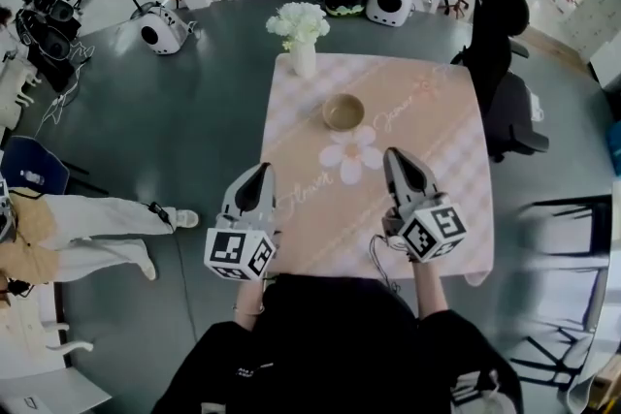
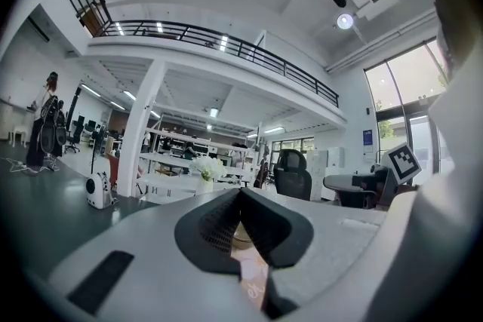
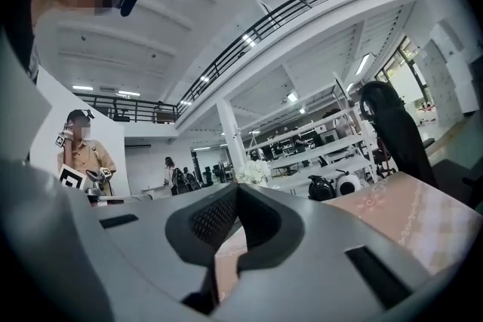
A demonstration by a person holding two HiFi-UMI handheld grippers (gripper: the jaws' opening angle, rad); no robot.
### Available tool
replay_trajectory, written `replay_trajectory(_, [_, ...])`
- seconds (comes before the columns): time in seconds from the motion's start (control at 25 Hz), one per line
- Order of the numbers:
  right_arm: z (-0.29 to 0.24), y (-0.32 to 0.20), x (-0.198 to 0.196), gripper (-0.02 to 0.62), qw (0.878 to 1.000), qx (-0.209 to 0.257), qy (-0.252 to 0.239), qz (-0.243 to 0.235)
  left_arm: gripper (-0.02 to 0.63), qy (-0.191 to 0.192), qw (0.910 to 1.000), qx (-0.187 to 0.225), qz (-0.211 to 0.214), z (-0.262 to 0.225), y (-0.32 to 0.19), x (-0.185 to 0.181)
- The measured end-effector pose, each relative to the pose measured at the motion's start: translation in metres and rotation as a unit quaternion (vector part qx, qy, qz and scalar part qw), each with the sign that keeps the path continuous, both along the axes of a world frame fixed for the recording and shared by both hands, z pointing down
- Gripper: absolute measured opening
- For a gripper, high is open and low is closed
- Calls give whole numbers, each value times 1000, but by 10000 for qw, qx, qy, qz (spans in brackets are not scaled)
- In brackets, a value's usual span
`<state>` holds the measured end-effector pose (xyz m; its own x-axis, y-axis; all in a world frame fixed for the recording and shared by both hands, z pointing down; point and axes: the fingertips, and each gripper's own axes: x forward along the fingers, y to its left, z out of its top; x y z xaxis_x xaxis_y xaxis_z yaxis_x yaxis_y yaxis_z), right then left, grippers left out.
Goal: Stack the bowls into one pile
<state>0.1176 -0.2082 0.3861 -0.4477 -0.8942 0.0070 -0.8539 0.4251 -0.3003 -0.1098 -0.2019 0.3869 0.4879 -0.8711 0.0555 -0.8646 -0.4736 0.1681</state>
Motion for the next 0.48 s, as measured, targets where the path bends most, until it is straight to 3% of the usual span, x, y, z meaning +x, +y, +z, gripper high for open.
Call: replay_trajectory(0.48, [-15, 3, 15, -9, 9992, 245, 258, 208, -2, -34, 9994, 161, -306, -11, 3, -21])
